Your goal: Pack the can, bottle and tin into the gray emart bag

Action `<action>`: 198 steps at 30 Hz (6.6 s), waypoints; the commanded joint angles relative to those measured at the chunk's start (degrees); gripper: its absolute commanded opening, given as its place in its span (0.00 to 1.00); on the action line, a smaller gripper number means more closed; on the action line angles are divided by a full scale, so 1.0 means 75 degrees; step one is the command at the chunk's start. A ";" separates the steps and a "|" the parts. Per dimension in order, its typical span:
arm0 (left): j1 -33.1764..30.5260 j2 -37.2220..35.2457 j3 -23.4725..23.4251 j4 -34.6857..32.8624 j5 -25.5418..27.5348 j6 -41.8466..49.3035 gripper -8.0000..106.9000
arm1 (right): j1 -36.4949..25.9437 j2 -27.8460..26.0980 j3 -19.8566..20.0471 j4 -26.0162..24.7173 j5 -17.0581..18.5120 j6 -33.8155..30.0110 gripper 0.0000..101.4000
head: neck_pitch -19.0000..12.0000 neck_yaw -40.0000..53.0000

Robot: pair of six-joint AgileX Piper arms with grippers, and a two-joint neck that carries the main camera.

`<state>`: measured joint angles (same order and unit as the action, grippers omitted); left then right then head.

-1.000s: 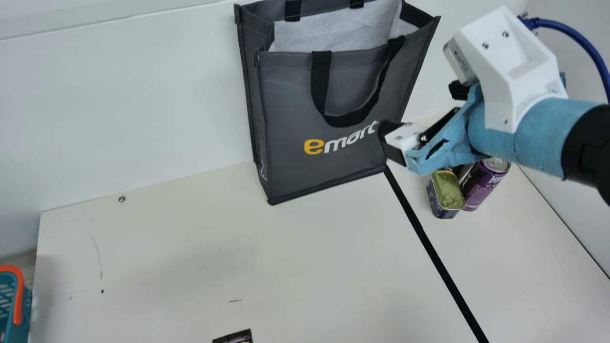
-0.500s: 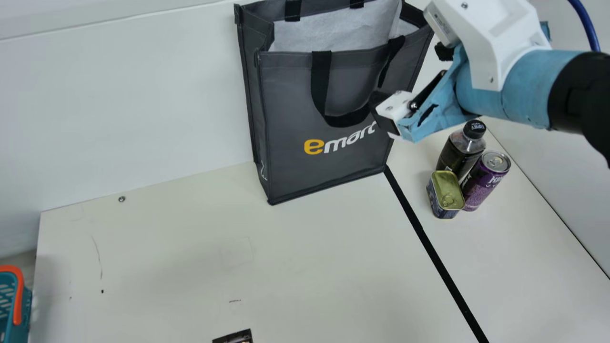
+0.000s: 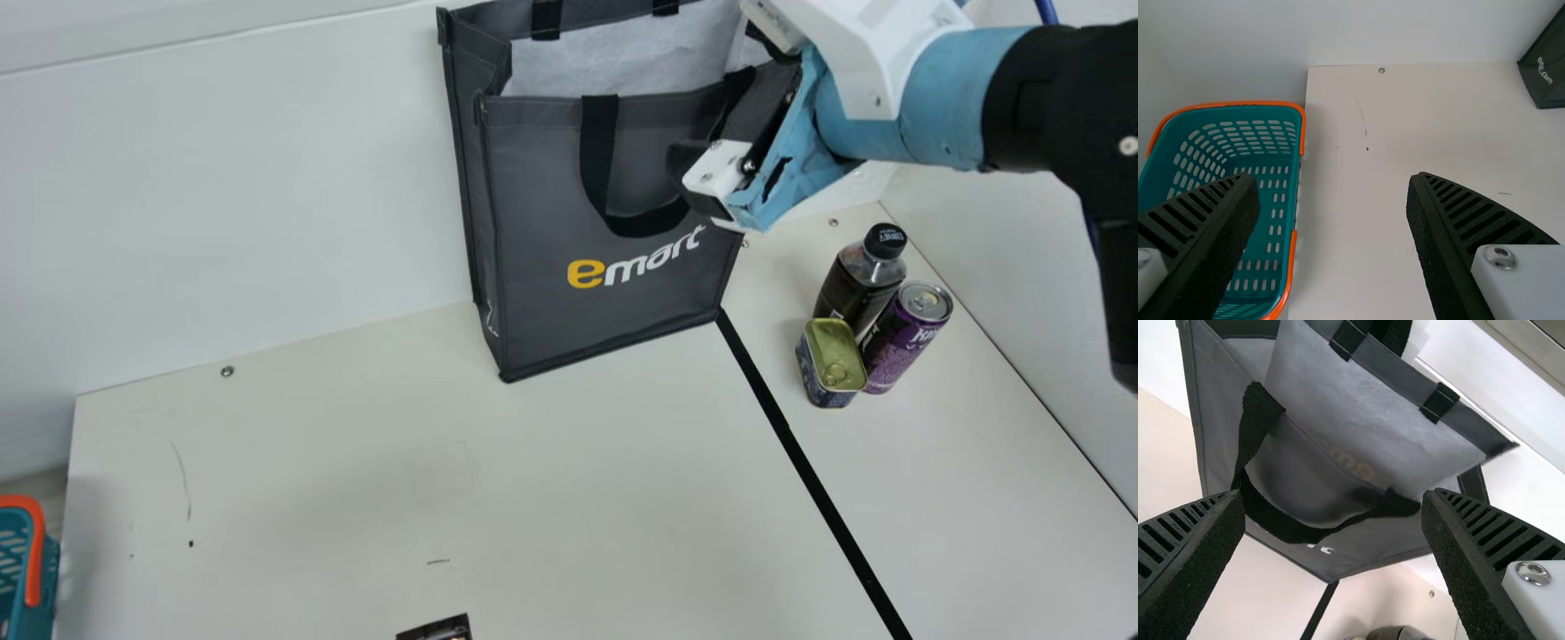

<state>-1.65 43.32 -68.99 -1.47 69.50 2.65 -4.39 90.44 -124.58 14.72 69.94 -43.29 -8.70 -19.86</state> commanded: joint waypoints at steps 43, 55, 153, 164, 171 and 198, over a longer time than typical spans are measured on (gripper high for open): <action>0.0000 0.0000 0.0000 0.0000 0.0000 0.0000 0.85 | 0.0089 0.2178 -0.0758 0.1408 -0.0005 -0.3846 0.70 | -0.0173 -0.0018; 0.0000 0.0000 0.0000 0.0000 0.0000 0.0000 0.85 | 0.0042 0.2224 -0.0578 0.1566 -0.0005 -0.4076 0.00 | -0.0173 -0.0018; 0.0000 0.0000 0.0000 0.0000 0.0000 0.0000 0.85 | 0.3315 -0.2224 0.3602 -0.0387 -0.0005 -0.1296 0.00 | -0.0173 -0.0018; 0.0000 0.0000 0.0000 0.0000 0.0000 0.0000 0.85 | 0.3675 -0.2415 0.3934 -0.0510 -0.0005 -0.0914 0.22 | -0.0173 -0.0018; 0.0000 0.0000 0.0000 0.0000 0.0000 0.0000 0.85 | 0.3777 -0.2530 0.4019 -0.0512 -0.0005 -0.0695 0.45 | -0.0173 -0.0018; 0.0000 0.0000 0.0000 0.0000 0.0000 0.0000 0.85 | 0.3894 -0.3258 0.3907 -0.0522 -0.0005 -0.0058 0.90 | -0.0173 -0.0018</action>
<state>-1.65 43.32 -68.99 -1.47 69.50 2.65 24.75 66.16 -95.29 11.02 70.00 -43.85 -8.70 -19.95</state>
